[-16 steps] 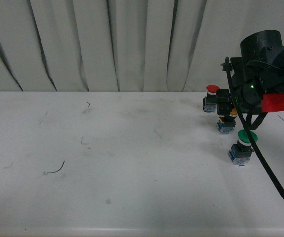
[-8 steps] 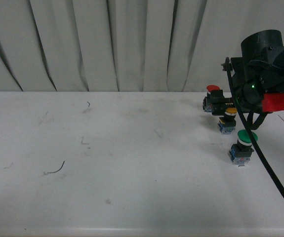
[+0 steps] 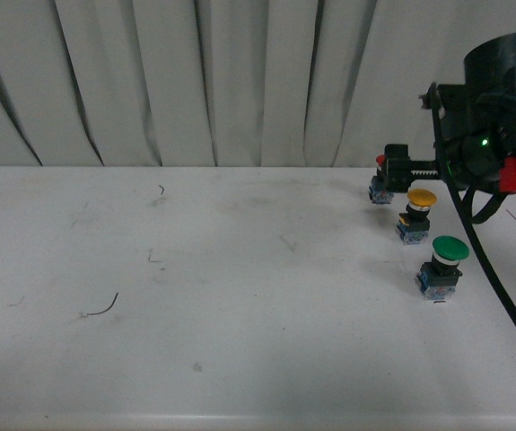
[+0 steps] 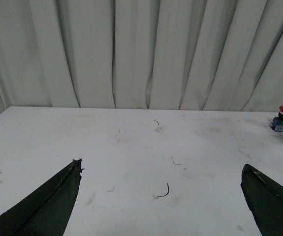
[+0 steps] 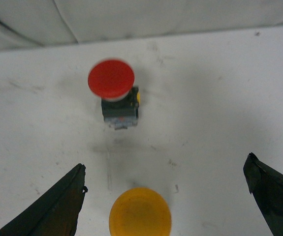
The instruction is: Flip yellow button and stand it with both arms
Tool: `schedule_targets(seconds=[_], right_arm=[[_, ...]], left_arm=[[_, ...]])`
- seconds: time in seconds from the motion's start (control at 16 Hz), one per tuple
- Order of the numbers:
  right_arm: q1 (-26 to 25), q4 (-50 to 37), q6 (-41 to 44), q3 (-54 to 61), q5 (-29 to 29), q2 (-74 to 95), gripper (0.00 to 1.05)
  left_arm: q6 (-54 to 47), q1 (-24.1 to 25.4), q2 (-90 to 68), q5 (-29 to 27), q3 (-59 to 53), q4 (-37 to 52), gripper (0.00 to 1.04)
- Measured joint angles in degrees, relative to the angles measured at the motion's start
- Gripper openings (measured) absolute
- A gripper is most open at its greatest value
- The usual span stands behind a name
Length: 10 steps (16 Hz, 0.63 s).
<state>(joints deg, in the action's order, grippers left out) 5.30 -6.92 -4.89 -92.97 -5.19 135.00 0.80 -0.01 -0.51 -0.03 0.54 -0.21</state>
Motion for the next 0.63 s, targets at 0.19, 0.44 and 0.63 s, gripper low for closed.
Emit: schedule_targets(seconds=[0.19, 0.44, 0.63], right_arm=[[-3.34, -10.6, -1.75, 11.74, 5.57, -14.03, 0.98], [-8.81, -30.27, -3.65, 41.86, 11.28, -46.34, 0.88], [-7.87, -29.73, 3.34, 65.07, 7.72, -71.93, 0.5]], left_arm=[[-0.02, 0.0, 0.0, 0.0, 0.0, 0.0, 0.98], [-0.02, 0.0, 0.0, 0.0, 0.0, -0.02, 0.98], [-0.02, 0.0, 0.0, 0.0, 0.0, 0.0, 0.98]])
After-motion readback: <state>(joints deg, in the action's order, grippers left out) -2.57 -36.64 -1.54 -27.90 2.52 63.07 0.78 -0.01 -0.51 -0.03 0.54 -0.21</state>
